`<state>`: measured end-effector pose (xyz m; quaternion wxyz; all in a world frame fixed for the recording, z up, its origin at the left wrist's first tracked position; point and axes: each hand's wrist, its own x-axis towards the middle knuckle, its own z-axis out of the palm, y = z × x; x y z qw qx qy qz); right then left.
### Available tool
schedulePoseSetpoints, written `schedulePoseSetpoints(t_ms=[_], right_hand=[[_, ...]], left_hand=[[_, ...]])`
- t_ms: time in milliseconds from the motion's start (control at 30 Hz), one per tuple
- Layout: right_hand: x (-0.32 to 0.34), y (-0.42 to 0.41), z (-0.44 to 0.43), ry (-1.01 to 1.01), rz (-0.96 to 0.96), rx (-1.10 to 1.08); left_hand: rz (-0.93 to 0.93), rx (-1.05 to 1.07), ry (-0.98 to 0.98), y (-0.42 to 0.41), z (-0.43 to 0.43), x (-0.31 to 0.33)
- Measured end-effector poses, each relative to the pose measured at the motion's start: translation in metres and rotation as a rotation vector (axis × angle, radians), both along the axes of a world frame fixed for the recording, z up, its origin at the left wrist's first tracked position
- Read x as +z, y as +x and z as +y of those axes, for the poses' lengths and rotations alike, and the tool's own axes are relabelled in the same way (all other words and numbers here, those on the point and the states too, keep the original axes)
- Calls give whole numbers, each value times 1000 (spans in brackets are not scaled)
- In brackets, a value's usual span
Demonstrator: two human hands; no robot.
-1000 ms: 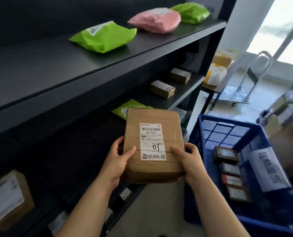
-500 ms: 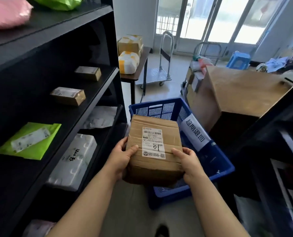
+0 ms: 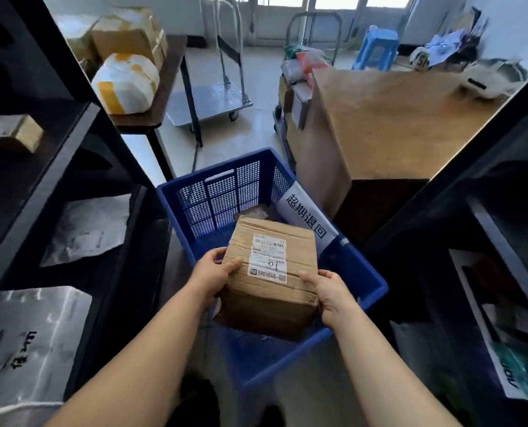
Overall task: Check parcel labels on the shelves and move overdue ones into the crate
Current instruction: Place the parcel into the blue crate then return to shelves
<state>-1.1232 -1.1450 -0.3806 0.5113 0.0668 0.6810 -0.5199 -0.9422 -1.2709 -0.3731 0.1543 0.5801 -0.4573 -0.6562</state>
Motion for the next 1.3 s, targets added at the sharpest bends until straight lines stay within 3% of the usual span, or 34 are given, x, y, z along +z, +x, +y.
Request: schedulePoseSetpoints(t_ms=[533,1033,1300], right_hand=[[-193,-61,-78,263,-70,-426],[-405,-108,-59,488,54,-712],[-487,-121,-40,492,-23,-740]], left_hand=[[-224,-530,129,-148,-142,-179],[-260,-775,145,-242,-116,-409],[-274,-835,163,-267,-102,-491]])
